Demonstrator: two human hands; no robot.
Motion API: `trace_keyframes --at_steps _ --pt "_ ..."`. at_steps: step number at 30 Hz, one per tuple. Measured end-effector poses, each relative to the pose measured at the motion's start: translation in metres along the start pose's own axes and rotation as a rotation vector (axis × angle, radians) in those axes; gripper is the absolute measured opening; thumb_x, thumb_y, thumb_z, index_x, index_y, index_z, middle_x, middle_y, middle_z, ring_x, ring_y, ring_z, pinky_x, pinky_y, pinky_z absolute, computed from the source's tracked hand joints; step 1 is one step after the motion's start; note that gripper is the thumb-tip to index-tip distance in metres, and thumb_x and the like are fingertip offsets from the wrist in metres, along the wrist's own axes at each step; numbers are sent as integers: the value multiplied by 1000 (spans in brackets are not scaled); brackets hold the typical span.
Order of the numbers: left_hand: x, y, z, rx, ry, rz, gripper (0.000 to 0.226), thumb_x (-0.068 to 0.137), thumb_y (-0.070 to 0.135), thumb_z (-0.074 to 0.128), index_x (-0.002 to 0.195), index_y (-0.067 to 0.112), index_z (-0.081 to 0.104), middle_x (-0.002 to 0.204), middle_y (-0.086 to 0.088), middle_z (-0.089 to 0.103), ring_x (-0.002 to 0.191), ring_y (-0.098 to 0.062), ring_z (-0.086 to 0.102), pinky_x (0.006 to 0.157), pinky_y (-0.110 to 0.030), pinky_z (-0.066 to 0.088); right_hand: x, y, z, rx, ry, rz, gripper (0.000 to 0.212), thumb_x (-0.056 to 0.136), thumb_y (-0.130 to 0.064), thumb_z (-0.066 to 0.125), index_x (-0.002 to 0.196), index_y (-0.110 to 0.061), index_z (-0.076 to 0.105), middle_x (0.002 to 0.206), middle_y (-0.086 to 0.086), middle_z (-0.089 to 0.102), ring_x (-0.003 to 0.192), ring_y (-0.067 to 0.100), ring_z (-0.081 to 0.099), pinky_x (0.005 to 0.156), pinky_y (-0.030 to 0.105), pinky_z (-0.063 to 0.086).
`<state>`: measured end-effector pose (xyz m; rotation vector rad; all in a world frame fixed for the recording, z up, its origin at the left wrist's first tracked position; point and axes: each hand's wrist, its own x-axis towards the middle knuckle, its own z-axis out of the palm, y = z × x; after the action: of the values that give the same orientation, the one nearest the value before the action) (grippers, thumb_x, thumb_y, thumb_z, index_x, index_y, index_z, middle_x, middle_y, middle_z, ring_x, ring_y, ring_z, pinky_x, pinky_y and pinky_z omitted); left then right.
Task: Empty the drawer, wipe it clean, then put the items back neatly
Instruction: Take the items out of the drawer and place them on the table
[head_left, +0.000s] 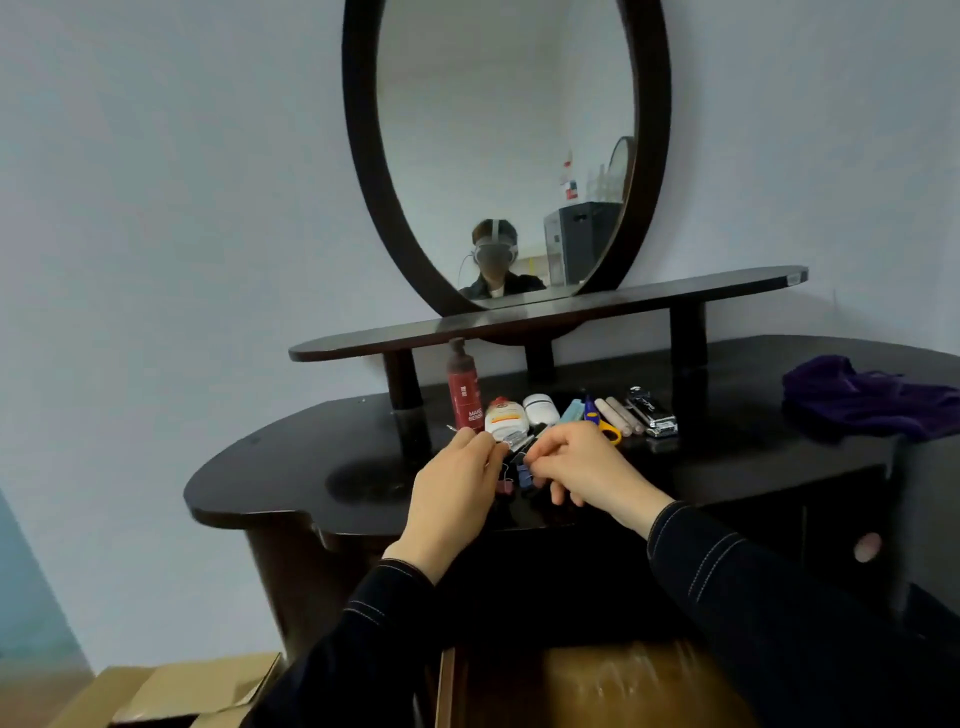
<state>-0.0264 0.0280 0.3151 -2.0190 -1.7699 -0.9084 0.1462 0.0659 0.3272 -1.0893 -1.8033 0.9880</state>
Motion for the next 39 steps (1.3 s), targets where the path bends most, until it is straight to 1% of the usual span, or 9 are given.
trace_keyframes --at_steps 3,8,13,19,23,26,28,34,39 --pt "7 -4 3 -17 -66 -8 28 104 40 38 89 21 50 89 7 50 80 -14 50 68 -38 48 0 0 1 -15 -1 1 14 86 0 62 87 -12 68 71 8 72 42 10 59 34 18 37" --pt "8 -6 6 -24 -84 2 22 104 41 41 107 24 53 102 8 48 94 -13 46 72 -32 46 4 1 2 -21 -9 1 15 86 -2 64 87 -17 67 71 4 72 42 10 60 35 18 38" --pt "7 -6 6 -60 -81 -5 21 102 41 45 112 26 54 109 9 47 100 -13 44 78 -34 50 4 1 1 -18 -4 4 16 85 -3 66 88 -19 65 73 5 74 43 11 60 35 19 40" --pt "-1 -6 5 -126 113 12 16 101 38 48 105 26 58 109 14 45 100 -9 42 68 -27 48 1 1 1 6 6 -8 16 88 -3 61 92 -18 63 77 7 74 42 10 60 36 19 40" --pt "-5 -9 4 -209 231 -67 7 99 25 55 101 23 61 109 11 50 102 -11 45 72 -18 42 0 1 1 22 14 -12 13 91 -5 58 94 -16 63 77 2 73 42 10 60 36 18 40" --pt "-11 -12 0 -409 279 -127 12 94 16 63 94 28 61 106 15 52 104 -14 52 80 -26 49 1 3 0 30 19 -18 9 92 -9 60 95 -15 64 76 1 73 43 10 61 36 19 41" --pt "-19 -13 -5 -493 274 -124 19 91 16 66 90 34 61 105 20 51 106 -11 53 78 -25 51 2 3 1 31 17 -14 6 93 -11 61 95 -16 64 77 2 72 42 10 61 36 19 41" --pt "-35 -14 -13 -452 143 -83 29 80 6 75 84 31 62 103 15 53 104 -9 52 80 -34 56 2 4 2 41 28 -12 6 94 -11 60 94 -15 64 78 4 73 43 12 61 37 20 42" --pt "-45 -3 -12 -542 331 -116 27 83 2 72 87 27 64 101 13 53 102 -15 56 81 -37 54 -10 4 -3 104 66 -22 12 93 -5 57 94 -15 64 79 7 71 44 12 60 40 22 45"
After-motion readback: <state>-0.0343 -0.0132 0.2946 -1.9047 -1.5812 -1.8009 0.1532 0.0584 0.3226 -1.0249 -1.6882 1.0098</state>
